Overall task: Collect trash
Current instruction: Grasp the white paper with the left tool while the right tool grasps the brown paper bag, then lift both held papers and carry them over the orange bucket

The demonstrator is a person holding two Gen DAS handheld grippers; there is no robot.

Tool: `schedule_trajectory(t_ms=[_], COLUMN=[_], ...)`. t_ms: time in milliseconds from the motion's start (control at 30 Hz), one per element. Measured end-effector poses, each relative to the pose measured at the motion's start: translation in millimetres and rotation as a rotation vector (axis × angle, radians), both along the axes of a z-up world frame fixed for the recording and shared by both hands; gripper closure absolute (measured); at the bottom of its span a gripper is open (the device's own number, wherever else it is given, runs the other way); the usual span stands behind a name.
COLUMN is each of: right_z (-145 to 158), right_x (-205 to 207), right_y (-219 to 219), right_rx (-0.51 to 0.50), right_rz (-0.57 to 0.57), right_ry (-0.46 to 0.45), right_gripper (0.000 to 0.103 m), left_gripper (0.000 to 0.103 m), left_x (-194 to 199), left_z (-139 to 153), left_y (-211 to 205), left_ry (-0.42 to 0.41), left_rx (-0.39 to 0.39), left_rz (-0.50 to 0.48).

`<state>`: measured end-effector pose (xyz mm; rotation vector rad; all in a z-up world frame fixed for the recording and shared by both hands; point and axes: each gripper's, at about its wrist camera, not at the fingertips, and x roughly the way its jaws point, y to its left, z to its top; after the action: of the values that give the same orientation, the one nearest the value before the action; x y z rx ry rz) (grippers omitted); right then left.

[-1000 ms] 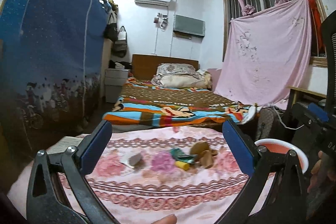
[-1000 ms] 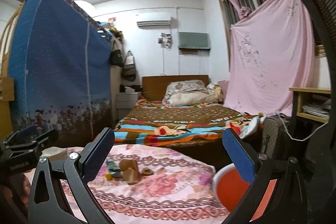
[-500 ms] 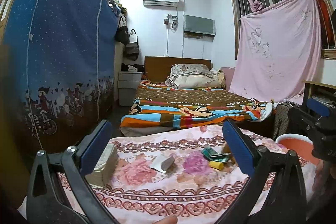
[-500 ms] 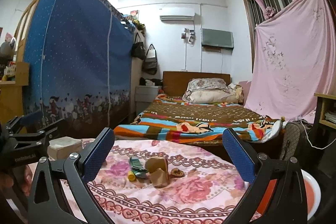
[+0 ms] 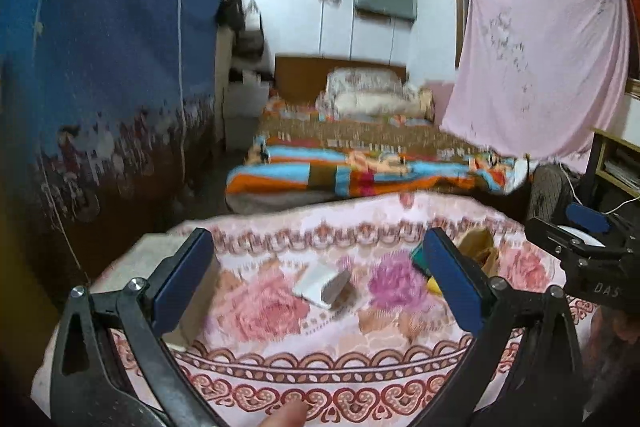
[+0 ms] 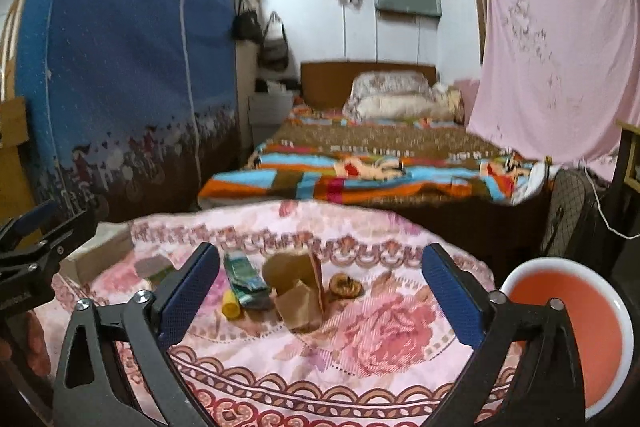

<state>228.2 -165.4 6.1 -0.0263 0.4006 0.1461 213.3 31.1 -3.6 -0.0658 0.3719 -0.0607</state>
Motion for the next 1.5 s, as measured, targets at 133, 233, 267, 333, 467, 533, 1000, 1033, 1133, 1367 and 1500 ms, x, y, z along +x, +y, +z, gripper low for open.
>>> schedule_trajectory(t_ms=[133, 233, 267, 333, 467, 533, 1000, 1033, 1133, 1367, 1500], right_z=[-9, -13, -15, -19, -25, -30, -42, -42, -42, -41, -39], right_x=[11, 19, 21, 27, 36, 40, 49, 49, 48, 47, 43], right_y=[6, 9, 8, 7, 5, 5, 17, 18, 21, 20, 19], right_rx=[-0.026, -0.031, -0.026, -0.020, -0.008, -0.011, -0.058, -0.061, -0.072, -0.061, -0.053], right_rz=[0.013, 0.023, 0.025, 0.019, 0.011, 0.010, 0.044, 0.049, 0.064, 0.070, 0.079], right_ry=[0.060, 0.099, 0.111, 0.135, 0.181, 0.213, 0.278, 0.277, 0.277, 0.262, 0.243], right_gripper=[0.021, 0.022, 0.023, 0.023, 0.028, 0.036, 0.066, 0.070, 0.078, 0.084, 0.088], left_gripper=[0.013, 0.014, 0.015, 0.017, 0.024, 0.029, 0.078, 0.079, 0.083, 0.084, 0.084], left_x=[17, 32, 37, 45, 58, 63, 72, 73, 73, 64, 56], left_z=[-9, -18, -21, -26, -35, -39, -50, -50, -48, -40, -33], left_y=[2, 4, 4, 6, 8, 8, 11, 11, 9, 4, -1], left_ry=[0.090, 0.184, 0.220, 0.265, 0.337, 0.370, 0.446, 0.446, 0.442, 0.384, 0.333], left_rx=[-0.023, -0.034, -0.045, -0.062, -0.096, -0.108, -0.149, -0.149, -0.143, -0.133, -0.122], left_rz=[-0.014, -0.015, -0.022, -0.029, -0.044, -0.049, -0.083, -0.085, -0.092, -0.131, -0.148])
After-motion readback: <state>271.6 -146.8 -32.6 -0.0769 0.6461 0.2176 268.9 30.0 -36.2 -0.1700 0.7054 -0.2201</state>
